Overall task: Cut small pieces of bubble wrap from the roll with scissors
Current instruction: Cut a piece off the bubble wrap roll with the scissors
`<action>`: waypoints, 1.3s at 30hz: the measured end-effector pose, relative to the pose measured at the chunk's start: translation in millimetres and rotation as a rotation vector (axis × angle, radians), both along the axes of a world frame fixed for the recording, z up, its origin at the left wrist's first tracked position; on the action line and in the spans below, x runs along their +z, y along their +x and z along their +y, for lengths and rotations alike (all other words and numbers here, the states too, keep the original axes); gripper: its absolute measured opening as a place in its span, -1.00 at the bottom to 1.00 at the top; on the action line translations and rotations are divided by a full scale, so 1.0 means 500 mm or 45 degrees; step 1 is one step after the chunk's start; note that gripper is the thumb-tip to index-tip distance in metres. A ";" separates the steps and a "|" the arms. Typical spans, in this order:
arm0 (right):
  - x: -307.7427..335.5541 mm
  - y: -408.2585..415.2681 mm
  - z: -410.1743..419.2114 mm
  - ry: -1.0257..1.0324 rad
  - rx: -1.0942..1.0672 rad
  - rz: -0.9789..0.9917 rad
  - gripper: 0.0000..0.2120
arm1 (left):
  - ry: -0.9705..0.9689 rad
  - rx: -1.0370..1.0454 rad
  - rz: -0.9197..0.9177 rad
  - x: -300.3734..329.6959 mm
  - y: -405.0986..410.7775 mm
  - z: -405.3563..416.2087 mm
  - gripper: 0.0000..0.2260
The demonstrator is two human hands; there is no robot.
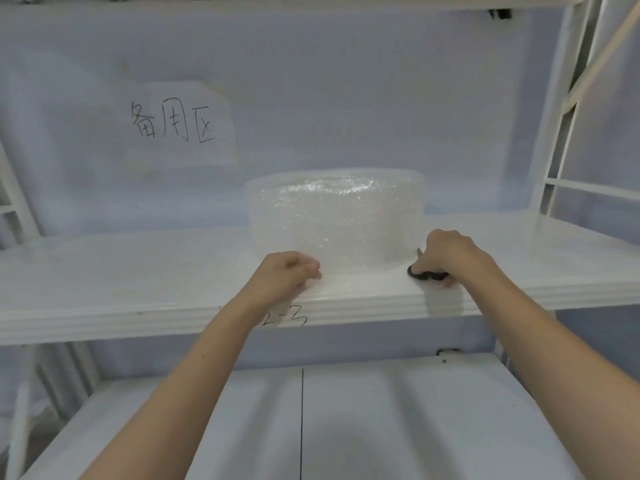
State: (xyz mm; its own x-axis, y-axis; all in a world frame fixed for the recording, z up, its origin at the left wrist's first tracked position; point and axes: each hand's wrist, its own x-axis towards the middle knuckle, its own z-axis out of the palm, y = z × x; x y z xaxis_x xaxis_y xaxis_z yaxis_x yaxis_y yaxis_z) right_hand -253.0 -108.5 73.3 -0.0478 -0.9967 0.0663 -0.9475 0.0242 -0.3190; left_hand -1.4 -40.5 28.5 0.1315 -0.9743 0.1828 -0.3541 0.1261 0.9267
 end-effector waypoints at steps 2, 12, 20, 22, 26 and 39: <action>0.001 -0.012 -0.003 -0.006 0.006 -0.013 -0.82 | -0.024 -0.024 -0.004 -0.006 0.004 -0.002 -0.90; -0.038 -0.183 0.090 -0.019 0.021 -0.843 -0.66 | -0.098 -0.088 -0.022 -0.023 0.015 -0.001 -0.90; -0.125 -0.010 0.208 0.386 0.560 -1.807 -0.76 | -0.147 -0.064 -0.023 -0.024 0.011 0.013 -0.88; -0.143 0.038 0.217 0.439 0.592 -1.821 -0.76 | -0.158 -0.037 -0.020 -0.023 0.007 0.015 -0.88; -0.184 0.096 0.232 0.555 0.660 -1.833 -0.80 | -0.186 0.009 0.032 -0.020 0.003 0.018 -0.88; -0.269 0.120 0.221 0.846 0.698 -1.761 -0.56 | -0.191 -0.007 0.062 -0.019 0.011 0.019 -0.85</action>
